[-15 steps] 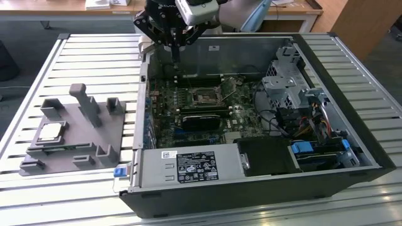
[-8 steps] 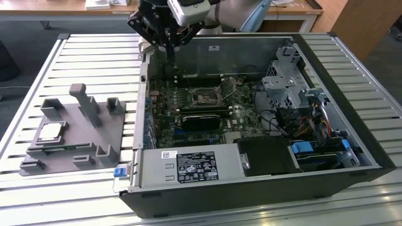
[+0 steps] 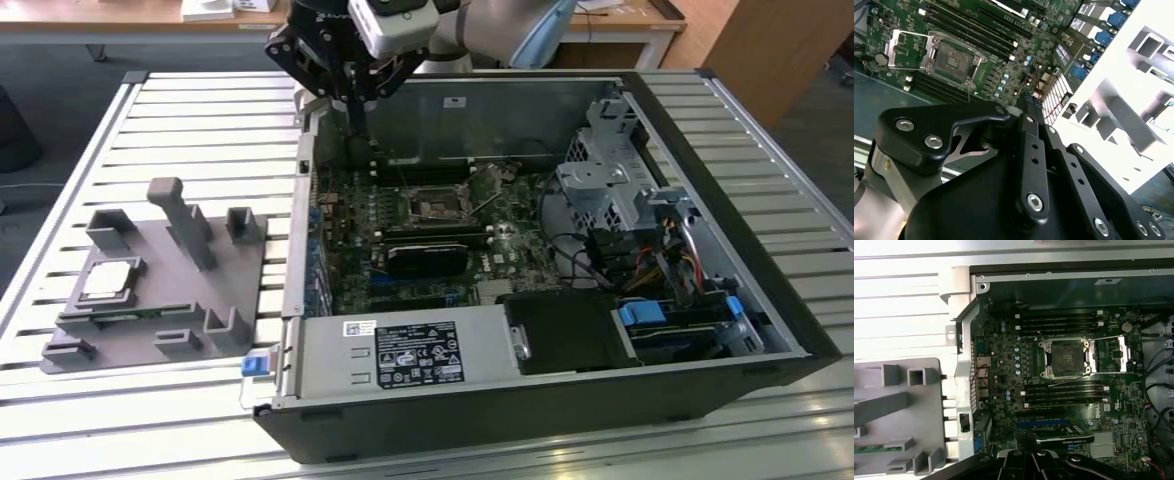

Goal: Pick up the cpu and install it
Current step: 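Reach for the cpu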

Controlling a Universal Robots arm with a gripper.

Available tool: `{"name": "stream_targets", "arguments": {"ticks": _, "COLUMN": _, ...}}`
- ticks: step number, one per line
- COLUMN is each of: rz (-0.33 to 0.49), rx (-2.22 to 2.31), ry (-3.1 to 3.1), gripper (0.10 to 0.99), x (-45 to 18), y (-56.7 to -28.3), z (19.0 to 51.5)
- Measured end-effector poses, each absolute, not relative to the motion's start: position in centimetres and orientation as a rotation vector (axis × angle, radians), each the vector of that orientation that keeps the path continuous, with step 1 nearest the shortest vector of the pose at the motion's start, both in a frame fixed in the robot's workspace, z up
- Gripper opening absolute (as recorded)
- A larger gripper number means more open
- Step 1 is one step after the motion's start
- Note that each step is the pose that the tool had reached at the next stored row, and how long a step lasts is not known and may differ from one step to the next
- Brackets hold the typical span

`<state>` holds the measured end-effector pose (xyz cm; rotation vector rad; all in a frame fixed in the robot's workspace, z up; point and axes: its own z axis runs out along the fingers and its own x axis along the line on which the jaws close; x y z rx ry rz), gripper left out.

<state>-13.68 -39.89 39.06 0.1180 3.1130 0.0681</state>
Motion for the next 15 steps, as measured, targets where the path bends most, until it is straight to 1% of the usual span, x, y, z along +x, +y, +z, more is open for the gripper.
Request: {"name": "stream_targets", "arguments": {"ticks": 15, "rz": 0.068, "rx": 0.118, "ry": 3.113, "gripper": 0.106, "x": -14.55, "y": -39.89, "z": 38.94}}
